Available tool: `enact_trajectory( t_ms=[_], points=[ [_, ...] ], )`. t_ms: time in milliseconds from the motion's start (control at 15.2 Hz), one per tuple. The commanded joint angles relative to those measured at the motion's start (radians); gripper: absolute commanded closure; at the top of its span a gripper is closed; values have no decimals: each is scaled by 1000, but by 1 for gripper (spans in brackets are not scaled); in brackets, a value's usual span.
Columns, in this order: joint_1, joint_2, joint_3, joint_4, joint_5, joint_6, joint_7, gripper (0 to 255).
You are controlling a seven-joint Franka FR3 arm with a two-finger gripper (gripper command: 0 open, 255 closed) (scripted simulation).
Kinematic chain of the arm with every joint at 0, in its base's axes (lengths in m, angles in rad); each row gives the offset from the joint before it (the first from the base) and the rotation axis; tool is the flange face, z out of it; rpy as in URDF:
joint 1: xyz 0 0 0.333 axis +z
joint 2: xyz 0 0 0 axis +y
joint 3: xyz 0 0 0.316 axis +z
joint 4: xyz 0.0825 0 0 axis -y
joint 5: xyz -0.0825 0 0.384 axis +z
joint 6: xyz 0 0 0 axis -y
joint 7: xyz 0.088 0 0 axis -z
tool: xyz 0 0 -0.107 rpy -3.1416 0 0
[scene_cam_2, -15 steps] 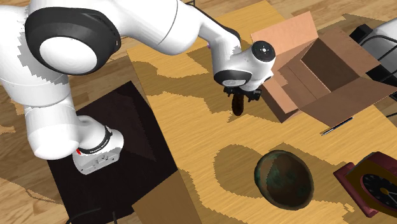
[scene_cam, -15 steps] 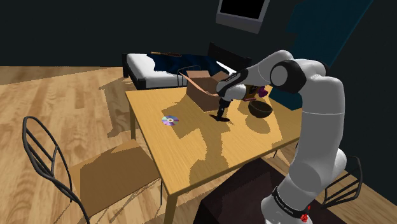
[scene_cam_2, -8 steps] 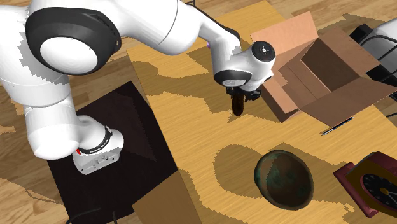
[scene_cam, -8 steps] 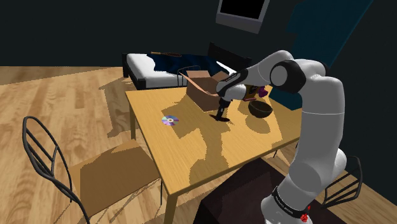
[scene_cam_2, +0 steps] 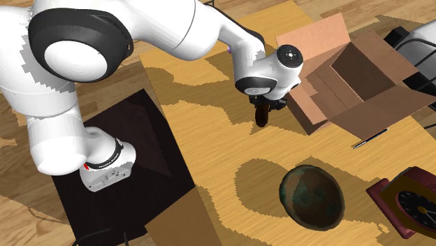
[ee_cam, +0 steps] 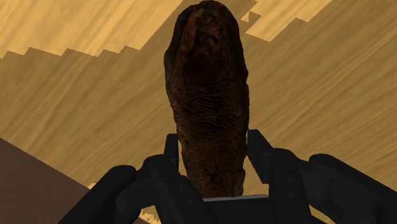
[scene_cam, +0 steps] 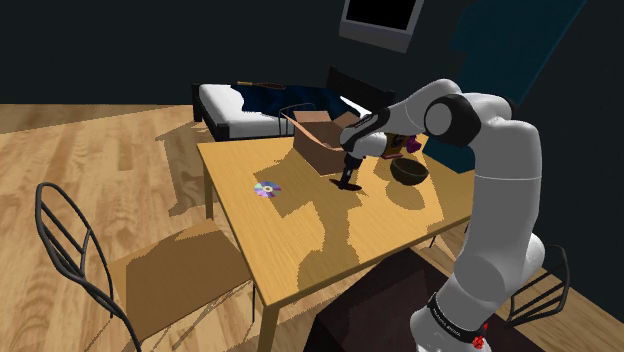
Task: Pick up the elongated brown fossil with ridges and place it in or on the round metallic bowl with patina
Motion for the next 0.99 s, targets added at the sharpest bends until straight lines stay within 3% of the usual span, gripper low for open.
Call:
enact_trajectory(
  t_ms=[0, 924],
  points=[
    [2, 1, 1, -5, -1, -2, 1, 255],
    [22, -120, -30, 21, -59, -144, 52, 255]
  ],
)
